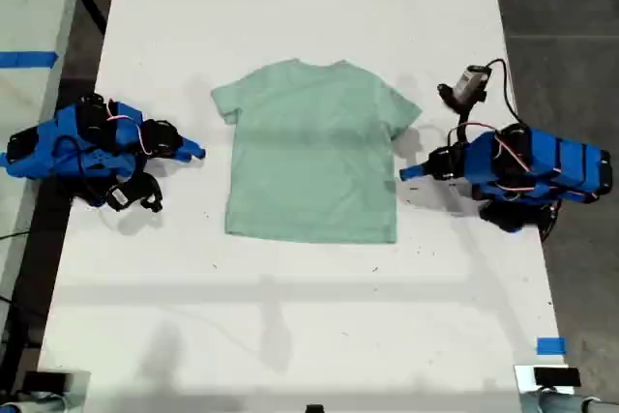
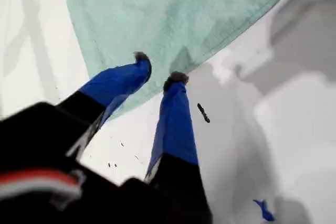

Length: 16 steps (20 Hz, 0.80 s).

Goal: Fold tshirt

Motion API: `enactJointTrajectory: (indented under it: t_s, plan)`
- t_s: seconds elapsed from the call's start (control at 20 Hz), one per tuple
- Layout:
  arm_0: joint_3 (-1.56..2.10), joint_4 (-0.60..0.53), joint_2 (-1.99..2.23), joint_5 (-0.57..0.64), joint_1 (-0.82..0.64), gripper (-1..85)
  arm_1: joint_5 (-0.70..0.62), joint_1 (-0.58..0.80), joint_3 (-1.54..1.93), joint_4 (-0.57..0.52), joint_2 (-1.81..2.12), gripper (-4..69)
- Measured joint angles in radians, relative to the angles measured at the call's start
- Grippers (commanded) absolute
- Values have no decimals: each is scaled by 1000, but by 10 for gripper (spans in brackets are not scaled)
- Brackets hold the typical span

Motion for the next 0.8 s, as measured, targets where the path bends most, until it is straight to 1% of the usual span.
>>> enactJointTrajectory:
  t_s: [0.05, 0.1, 0.15, 0.2, 0.25, 0.3, 0.35, 0.4, 0.45, 0.5, 0.55, 0.6, 0.65, 0.7, 0.75, 0.8]
  plan:
    - [0, 2, 2, -2, 0, 272, 2, 0, 2, 0, 0, -13]
    - [0, 3, 2, -18, -38, 266, 49, -2, 6, -9, 0, -13]
    - [0, 3, 3, -31, -146, 263, 176, 2, 6, -12, 0, -13]
    - [0, 5, 3, -35, -267, 244, 370, 2, 6, -12, 2, -13]
    - [0, 5, 3, -40, -324, 180, 586, 6, 6, -12, 3, -13]
    - [2, 5, 3, -41, -299, 170, 815, 11, 6, -12, 3, -13]
    - [2, 5, 3, -44, -189, 170, 1042, 12, 6, -12, 5, -13]
    - [2, 5, 3, -41, -37, 170, 1235, 12, 6, -12, 5, -13]
    - [2, 5, 3, -43, 97, 165, 1324, 12, 6, -12, 6, -13]
    - [2, 5, 3, -43, 163, 161, 1355, 14, 6, -14, 12, -13]
    - [2, 5, 3, -48, 186, 247, 1356, 14, 6, -14, 17, -13]
    - [2, 5, 3, -51, 176, 329, 1327, 12, 6, -14, 17, -13]
    - [2, 5, 3, -51, 155, 237, 1235, 12, 6, -12, 14, -13]
    - [2, 5, 3, -51, 132, 70, 1138, 11, 6, -9, 14, -14]
    - [3, 9, 3, -52, 109, 4, 1075, -8, 6, -6, 14, -14]
    - [3, 9, 3, -57, 87, 1, 1032, -48, 6, -6, 14, -15]
